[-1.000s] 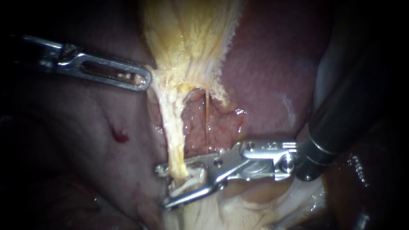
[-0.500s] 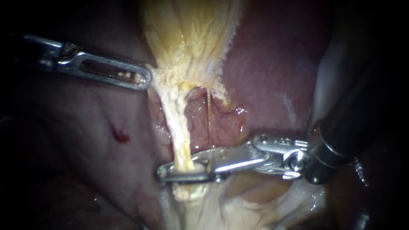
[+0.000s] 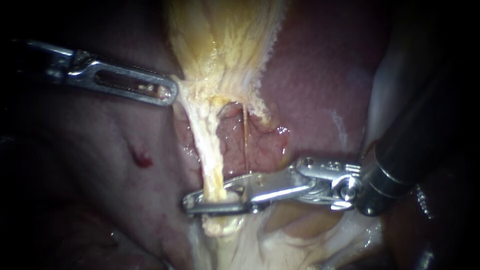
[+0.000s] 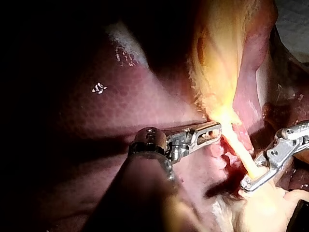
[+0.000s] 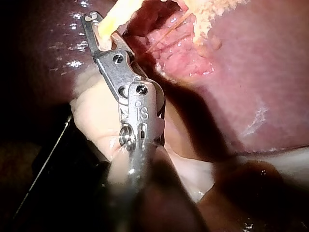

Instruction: Clipping first clip left tube

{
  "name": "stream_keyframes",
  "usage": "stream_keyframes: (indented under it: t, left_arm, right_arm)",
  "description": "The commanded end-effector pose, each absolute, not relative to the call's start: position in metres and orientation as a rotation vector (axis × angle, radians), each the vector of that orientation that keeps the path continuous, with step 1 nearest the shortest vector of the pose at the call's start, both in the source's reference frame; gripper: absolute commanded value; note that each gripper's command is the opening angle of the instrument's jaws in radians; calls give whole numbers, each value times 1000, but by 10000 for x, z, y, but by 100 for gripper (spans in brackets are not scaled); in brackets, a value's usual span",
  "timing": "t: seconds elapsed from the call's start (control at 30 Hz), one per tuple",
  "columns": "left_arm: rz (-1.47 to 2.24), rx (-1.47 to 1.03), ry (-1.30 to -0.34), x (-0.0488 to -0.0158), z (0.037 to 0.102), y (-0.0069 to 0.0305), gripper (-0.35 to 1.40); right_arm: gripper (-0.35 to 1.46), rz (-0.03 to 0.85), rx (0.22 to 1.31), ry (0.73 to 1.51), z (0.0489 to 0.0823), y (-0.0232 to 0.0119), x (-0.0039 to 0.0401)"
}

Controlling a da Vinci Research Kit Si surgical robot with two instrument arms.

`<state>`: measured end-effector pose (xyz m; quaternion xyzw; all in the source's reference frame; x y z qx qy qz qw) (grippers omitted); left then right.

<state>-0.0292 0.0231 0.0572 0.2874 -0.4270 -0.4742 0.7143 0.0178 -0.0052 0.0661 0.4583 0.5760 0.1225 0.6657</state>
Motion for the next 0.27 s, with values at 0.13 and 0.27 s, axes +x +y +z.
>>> stream_keyframes:
  t: [0.13, 0.27]
  left_arm:
    - [-1050, 637, -946, -292, 572, 232, -35]
    - [-1050, 637, -946, -292, 572, 232, -35]
  right_arm:
    - [-35, 277, 1034, 1301, 662, -51, 178]
    - [-35, 277, 1034, 1301, 662, -51, 178]
